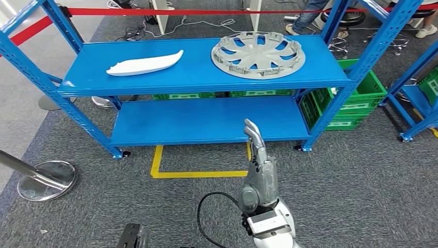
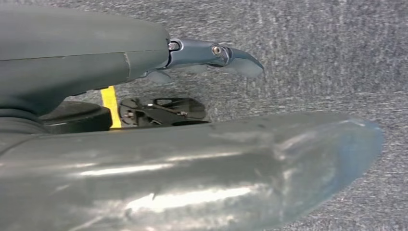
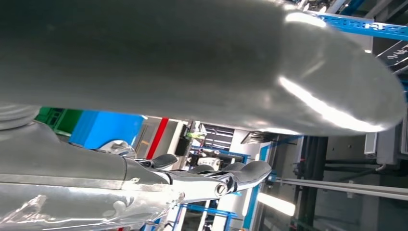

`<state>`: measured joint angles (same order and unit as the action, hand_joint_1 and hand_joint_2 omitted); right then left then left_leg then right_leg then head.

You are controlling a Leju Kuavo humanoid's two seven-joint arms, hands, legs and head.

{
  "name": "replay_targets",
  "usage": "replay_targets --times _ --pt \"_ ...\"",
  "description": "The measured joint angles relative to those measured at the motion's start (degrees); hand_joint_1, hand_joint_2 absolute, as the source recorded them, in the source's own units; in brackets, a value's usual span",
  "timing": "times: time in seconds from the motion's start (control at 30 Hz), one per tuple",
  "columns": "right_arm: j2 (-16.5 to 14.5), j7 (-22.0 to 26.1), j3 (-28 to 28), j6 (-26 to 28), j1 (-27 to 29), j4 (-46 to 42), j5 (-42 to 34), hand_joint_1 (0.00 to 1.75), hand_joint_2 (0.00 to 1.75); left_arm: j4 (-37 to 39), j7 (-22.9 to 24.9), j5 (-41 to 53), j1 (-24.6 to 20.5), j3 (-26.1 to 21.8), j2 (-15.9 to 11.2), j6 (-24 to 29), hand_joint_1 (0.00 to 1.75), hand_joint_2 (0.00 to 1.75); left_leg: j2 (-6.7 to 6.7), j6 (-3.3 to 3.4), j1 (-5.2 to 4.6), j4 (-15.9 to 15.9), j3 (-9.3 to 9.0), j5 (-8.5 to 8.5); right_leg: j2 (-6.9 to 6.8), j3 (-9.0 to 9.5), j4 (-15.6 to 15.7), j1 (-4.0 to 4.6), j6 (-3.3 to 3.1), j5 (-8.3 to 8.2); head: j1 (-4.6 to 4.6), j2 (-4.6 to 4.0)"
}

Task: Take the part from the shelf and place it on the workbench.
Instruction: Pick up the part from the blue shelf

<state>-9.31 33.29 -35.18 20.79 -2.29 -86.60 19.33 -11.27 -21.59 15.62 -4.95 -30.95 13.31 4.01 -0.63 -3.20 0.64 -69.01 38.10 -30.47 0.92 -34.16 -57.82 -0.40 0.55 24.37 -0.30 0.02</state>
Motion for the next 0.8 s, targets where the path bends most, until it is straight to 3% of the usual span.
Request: replay_targets --times 0.07,0.13,0.2,0.27,0.5,0.57,0.6,0.63,0.7,0.73,0.8 --pt "0.00 0.00 0.00 0.04 0.00 -0.01 0.01 0.00 0.00 0.00 -0.01 0.10 -0.07 0.01 0.06 0.07 0.00 0.00 0.05 -0.41 0.47 7.66 -3.09 4.18 0.21 0.25 -0.36 -0.09 0.69 0.52 -0.24 0.00" --pt "0.00 -0.03 0.01 0.05 0.00 -0.01 0.02 0.00 0.00 0.00 0.00 0.13 -0.12 0.01 0.15 0.24 0.00 0.00 -0.07 0.11 0.64 11.44 -4.59 5.22 0.37 0.12 -0.69 0.11 1.33 0.89 -0.35 0.00" --pt "0.01 -0.06 0.02 0.06 0.01 0.00 0.04 0.00 0.00 -0.01 0.02 0.14 -0.12 0.00 0.17 0.40 0.00 0.00 -0.20 1.27 0.43 11.57 -4.60 4.93 0.43 0.09 -0.57 0.03 1.81 0.95 -0.18 0.00" --pt "0.02 -0.07 0.02 0.06 0.01 0.00 0.06 0.00 0.00 -0.01 0.04 0.14 -0.09 0.00 0.18 0.40 0.00 0.00 -0.18 1.80 0.37 11.60 -4.67 4.96 0.43 0.10 -0.44 -0.15 2.11 0.99 -0.15 0.00" --pt "0.01 -0.07 0.02 0.07 0.01 -0.02 0.05 0.00 0.00 -0.01 0.04 0.14 -0.10 0.00 0.18 0.36 0.00 0.00 -0.14 2.03 0.43 11.68 -4.73 5.03 0.36 -0.03 -0.56 -0.21 2.27 1.16 -0.20 0.00" --pt "0.02 -0.05 0.02 0.08 0.01 -0.02 0.08 0.00 0.00 -0.01 0.03 0.14 -0.11 -0.01 0.17 0.05 0.00 0.00 -0.09 2.46 0.38 11.73 -4.86 4.95 -0.03 -1.56 -4.21 -0.21 2.47 3.33 0.07 0.00" --pt "0.04 -0.05 0.02 0.08 0.01 -0.02 0.09 0.00 0.00 -0.01 -0.03 0.14 -0.10 -0.04 0.15 -0.53 0.00 0.00 -0.05 2.76 0.22 11.74 -4.98 4.82 -0.22 -3.81 -8.79 -0.19 2.48 5.15 0.21 0.00" --pt "0.05 -0.05 0.02 0.07 0.01 -0.02 0.11 0.00 0.00 -0.01 -0.12 0.14 -0.10 -0.10 0.13 -1.19 0.00 0.00 -0.07 2.82 -0.05 11.69 -5.30 4.43 -0.37 -3.92 -8.95 -0.08 2.32 5.08 0.34 0.00" --pt "0.05 -0.07 0.02 0.07 0.00 -0.02 0.16 0.00 0.00 -0.01 -0.61 0.14 -0.09 -0.23 0.08 -2.67 0.00 0.00 -0.11 2.38 -0.42 11.76 -5.84 3.56 -0.29 -2.81 -5.79 0.17 1.63 3.06 0.26 0.00" --pt "0.05 -0.07 0.02 0.06 0.00 -0.02 0.19 0.00 0.00 -0.01 -0.91 0.14 -0.10 -0.27 0.08 -3.18 0.00 0.00 -0.14 1.91 -0.41 11.92 -6.12 3.12 -0.21 -0.75 -1.45 0.35 1.20 1.43 0.21 0.00" --pt "0.01 -0.07 0.02 0.06 0.01 -0.06 0.26 0.00 0.00 -0.01 -1.37 0.14 -0.11 -0.28 0.08 -3.95 0.00 0.00 -0.08 1.18 -0.23 12.07 -6.61 2.71 -0.08 -0.31 -1.17 0.39 0.48 1.56 0.11 0.00"
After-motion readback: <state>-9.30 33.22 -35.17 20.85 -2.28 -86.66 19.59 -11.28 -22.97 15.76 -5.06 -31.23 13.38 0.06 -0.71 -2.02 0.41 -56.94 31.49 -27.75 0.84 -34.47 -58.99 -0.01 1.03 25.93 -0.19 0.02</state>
